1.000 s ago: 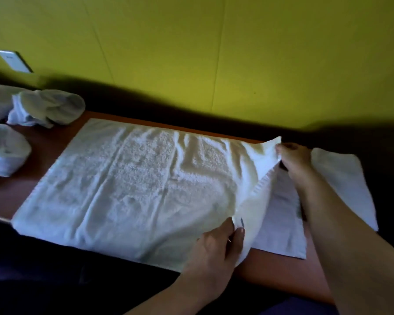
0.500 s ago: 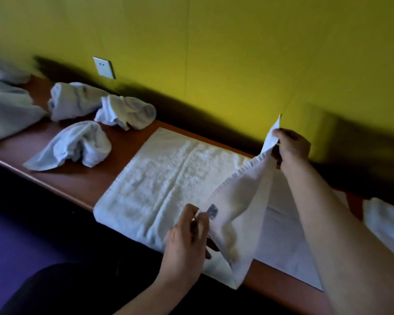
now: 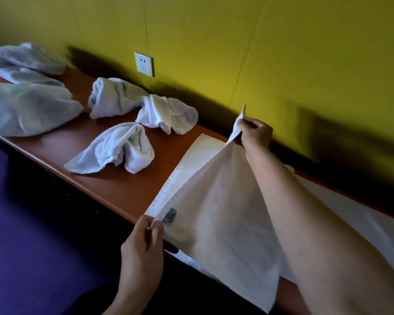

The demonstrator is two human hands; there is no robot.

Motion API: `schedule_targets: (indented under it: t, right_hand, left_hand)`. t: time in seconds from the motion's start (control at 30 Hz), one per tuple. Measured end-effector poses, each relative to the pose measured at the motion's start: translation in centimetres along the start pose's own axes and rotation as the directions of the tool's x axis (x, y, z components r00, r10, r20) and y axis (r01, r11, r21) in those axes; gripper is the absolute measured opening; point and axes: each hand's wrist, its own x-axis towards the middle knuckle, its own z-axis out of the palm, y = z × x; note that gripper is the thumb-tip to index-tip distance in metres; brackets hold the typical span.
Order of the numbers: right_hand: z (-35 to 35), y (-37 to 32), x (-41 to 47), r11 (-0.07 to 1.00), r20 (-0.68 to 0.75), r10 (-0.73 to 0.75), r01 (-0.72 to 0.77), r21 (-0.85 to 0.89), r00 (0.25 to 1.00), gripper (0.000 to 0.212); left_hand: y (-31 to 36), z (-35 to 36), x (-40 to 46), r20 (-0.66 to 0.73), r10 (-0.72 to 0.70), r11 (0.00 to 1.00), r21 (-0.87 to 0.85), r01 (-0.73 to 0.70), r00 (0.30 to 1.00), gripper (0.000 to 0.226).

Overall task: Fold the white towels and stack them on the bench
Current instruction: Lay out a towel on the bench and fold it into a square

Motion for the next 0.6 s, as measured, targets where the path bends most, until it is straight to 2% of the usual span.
schedule_targets:
  t: [0.17,0.23,0.3,0.37,0.47,0.53,0.6]
  right_hand:
    - [4.4,1.2,-1.5,0.996,0.09,0.047,-0.04,-0.08,0.995,0.025]
    - [5.2,2.0,-2.3,0.994,0.164,0.103,-0.096,-0.054,0.981,0.026]
    - [4.9,2.8,-3.5,0.988,0.243,0.154,-0.157,-0.006,0.958,0.023]
    - [3.0,3.8,-5.0,0.989,0.243,0.143,-0.146,-0.007,0.959,0.018]
    - [-2.9,7.1,-8.0,0.992,0.217,0.105,-0.087,-0.091,0.97,0.011]
    - [-7.7,10.1,-10.5,0.977,0.17,0.083,-0.046,-0.21,0.982,0.01]
    - [-12.4,12.4,-13.6,0.928,0.085,0.062,-0.026,-0.371,0.994,0.005]
  left_hand:
    - [-3.0,-2.0,2.8,-0.033,-0.105,0.976,0.19,0.109,0.994,0.024]
    - [-3.9,-2.3,3.6,-0.013,-0.205,0.945,0.258,0.202,0.979,0.025]
    - [-5.1,-2.3,4.3,0.003,-0.276,0.882,0.397,0.252,0.961,0.028]
    - [-5.8,-2.2,4.9,0.026,-0.339,0.786,0.558,0.268,0.94,0.029]
    - [-6.0,-1.8,5.4,0.056,-0.352,0.71,0.667,0.227,0.934,0.038]
    - [-6.2,-1.2,5.9,0.066,-0.354,0.729,0.644,0.231,0.933,0.051]
    - [-6.8,-0.6,6.8,0.053,-0.404,0.794,0.517,0.321,0.913,0.066]
